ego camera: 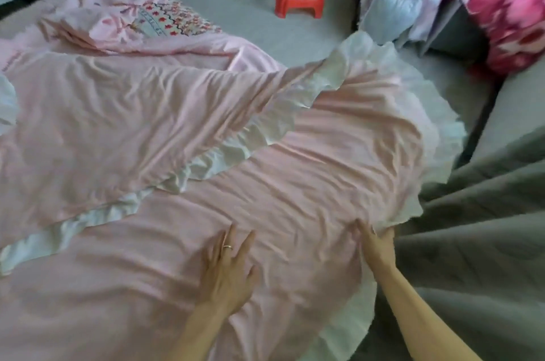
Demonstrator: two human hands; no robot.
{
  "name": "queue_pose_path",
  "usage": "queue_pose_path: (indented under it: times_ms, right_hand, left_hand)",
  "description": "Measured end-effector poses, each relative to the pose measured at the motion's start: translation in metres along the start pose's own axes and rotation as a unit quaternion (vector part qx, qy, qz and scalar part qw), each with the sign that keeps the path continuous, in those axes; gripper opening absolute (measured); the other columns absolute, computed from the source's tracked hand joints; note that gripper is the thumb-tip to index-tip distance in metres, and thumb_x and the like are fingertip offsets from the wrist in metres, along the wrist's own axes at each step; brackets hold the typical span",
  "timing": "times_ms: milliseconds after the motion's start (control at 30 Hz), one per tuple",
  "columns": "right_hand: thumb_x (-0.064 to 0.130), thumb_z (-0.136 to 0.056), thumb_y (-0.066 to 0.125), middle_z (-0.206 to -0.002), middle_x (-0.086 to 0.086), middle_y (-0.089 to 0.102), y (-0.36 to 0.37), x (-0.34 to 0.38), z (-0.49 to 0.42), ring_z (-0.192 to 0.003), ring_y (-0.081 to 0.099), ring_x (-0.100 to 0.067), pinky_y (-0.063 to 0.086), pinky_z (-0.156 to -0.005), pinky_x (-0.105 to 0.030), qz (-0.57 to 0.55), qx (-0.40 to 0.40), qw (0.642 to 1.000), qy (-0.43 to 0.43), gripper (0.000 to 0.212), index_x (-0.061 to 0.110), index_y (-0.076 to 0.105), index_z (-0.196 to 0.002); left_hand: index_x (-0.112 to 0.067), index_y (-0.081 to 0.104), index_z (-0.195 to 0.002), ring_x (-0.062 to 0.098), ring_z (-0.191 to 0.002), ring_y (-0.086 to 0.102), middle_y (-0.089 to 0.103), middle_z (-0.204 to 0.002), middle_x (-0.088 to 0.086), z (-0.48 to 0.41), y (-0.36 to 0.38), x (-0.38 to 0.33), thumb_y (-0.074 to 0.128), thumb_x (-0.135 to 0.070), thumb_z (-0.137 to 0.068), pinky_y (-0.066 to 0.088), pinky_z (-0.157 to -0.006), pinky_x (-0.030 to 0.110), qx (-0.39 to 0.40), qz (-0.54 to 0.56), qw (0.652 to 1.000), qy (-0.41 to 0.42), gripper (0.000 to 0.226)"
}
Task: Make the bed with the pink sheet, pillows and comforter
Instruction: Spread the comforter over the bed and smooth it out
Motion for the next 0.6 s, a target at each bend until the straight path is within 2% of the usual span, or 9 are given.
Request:
queue_pose_path:
  times_ms: [67, 100, 167, 233, 333, 433, 467, 533, 600]
  right_hand:
    - [0.064, -0.063, 0.084, -0.126, -0.006, 0.054, -0.005, -0.007, -0.029, -0.114, 0.055, -0.030, 0.040, -0.105, -0.050, -0.110, -0.003, 0.993, 0.048, 0.088, 0.020, 0.045, -0.129]
    - [0.061, -0.063, 0.084, -0.127, -0.003, 0.055, -0.005, -0.013, -0.043, -0.115, 0.054, -0.028, 0.039, -0.108, -0.049, -0.141, 0.007, 0.987, 0.081, 0.089, 0.016, 0.047, -0.131]
    - [0.049, -0.083, 0.074, -0.136, -0.004, 0.051, -0.006, -0.018, -0.070, -0.127, 0.048, -0.033, 0.037, -0.112, -0.049, -0.145, 0.051, 0.978, 0.139, 0.076, 0.011, 0.043, -0.141]
    - [0.044, -0.092, 0.064, -0.135, -0.013, 0.055, -0.015, -0.020, -0.096, -0.120, 0.053, -0.039, 0.044, -0.104, -0.052, -0.093, 0.057, 0.982, 0.151, 0.061, 0.004, 0.049, -0.136]
    - [0.039, -0.093, 0.061, -0.104, -0.019, 0.068, -0.057, 0.004, -0.120, -0.094, 0.064, -0.036, 0.055, -0.085, -0.051, -0.066, -0.047, 0.995, 0.052, 0.037, 0.004, 0.064, -0.105]
    - [0.037, -0.097, 0.056, -0.105, -0.012, 0.067, -0.085, -0.032, -0.116, -0.094, 0.062, -0.029, 0.053, -0.089, -0.046, -0.120, -0.097, 0.983, 0.104, 0.025, 0.014, 0.063, -0.104]
    - [0.035, -0.099, 0.055, -0.110, -0.012, 0.066, -0.082, -0.051, -0.111, -0.095, 0.062, -0.028, 0.052, -0.091, -0.045, -0.141, -0.084, 0.978, 0.132, 0.021, 0.016, 0.062, -0.105]
    - [0.039, -0.098, 0.057, -0.119, -0.009, 0.064, -0.056, -0.080, -0.094, -0.103, 0.061, -0.028, 0.051, -0.094, -0.045, -0.142, 0.015, 0.976, 0.162, 0.029, 0.017, 0.059, -0.117]
    - [0.042, -0.095, 0.059, -0.118, -0.004, 0.064, -0.023, -0.099, -0.066, -0.103, 0.061, -0.026, 0.051, -0.086, -0.040, -0.173, 0.105, 0.961, 0.187, 0.039, 0.018, 0.057, -0.126]
  left_hand:
    - [-0.040, 0.039, -0.142, 0.032, -0.134, 0.042, 0.038, -0.153, 0.006, -0.025, 0.006, -0.033, 0.048, -0.056, -0.074, 0.040, -0.103, 0.053, -0.001, 0.003, 1.000, 0.018, 0.071]
    - [-0.041, 0.041, -0.142, 0.032, -0.134, 0.041, 0.038, -0.153, 0.005, -0.036, 0.008, -0.047, 0.050, -0.054, -0.073, 0.038, -0.104, 0.053, -0.001, 0.003, 1.000, 0.023, 0.071]
    - [-0.041, 0.045, -0.140, 0.031, -0.134, 0.042, 0.039, -0.152, 0.003, -0.059, 0.018, -0.080, 0.052, -0.054, -0.072, 0.038, -0.102, 0.055, 0.010, -0.012, 0.999, 0.030, 0.069]
    - [-0.041, 0.048, -0.138, 0.031, -0.134, 0.042, 0.041, -0.151, 0.002, -0.081, 0.030, -0.110, 0.048, -0.057, -0.074, 0.040, -0.099, 0.059, 0.028, -0.041, 0.998, 0.024, 0.066]
    - [-0.043, 0.048, -0.137, 0.031, -0.137, 0.037, 0.041, -0.151, 0.001, -0.105, 0.048, -0.132, 0.041, -0.061, -0.077, 0.038, -0.097, 0.065, 0.048, -0.055, 0.997, -0.015, 0.063]
    - [-0.045, 0.043, -0.140, 0.031, -0.141, 0.033, 0.037, -0.154, -0.001, -0.107, 0.061, -0.136, 0.038, -0.062, -0.079, 0.033, -0.099, 0.068, 0.062, -0.070, 0.995, -0.030, 0.064]
    - [-0.045, 0.040, -0.142, 0.030, -0.143, 0.031, 0.033, -0.156, -0.002, -0.105, 0.059, -0.135, 0.039, -0.061, -0.079, 0.031, -0.101, 0.067, 0.063, -0.076, 0.995, -0.026, 0.065]
    - [-0.043, 0.036, -0.145, 0.027, -0.145, 0.027, 0.029, -0.158, -0.003, -0.090, 0.058, -0.131, 0.041, -0.059, -0.080, 0.029, -0.104, 0.063, 0.061, -0.087, 0.994, -0.020, 0.068]
    - [-0.040, 0.037, -0.146, 0.024, -0.145, 0.027, 0.029, -0.157, -0.003, -0.067, 0.057, -0.120, 0.043, -0.056, -0.081, 0.030, -0.106, 0.061, 0.058, -0.081, 0.995, -0.031, 0.067]
Point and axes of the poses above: each hand's wrist, its own z-axis away from the middle knuckle, its own y-axis out of the palm, x = y × z, the point moved 9 cm from there along -z, towards the middle knuckle
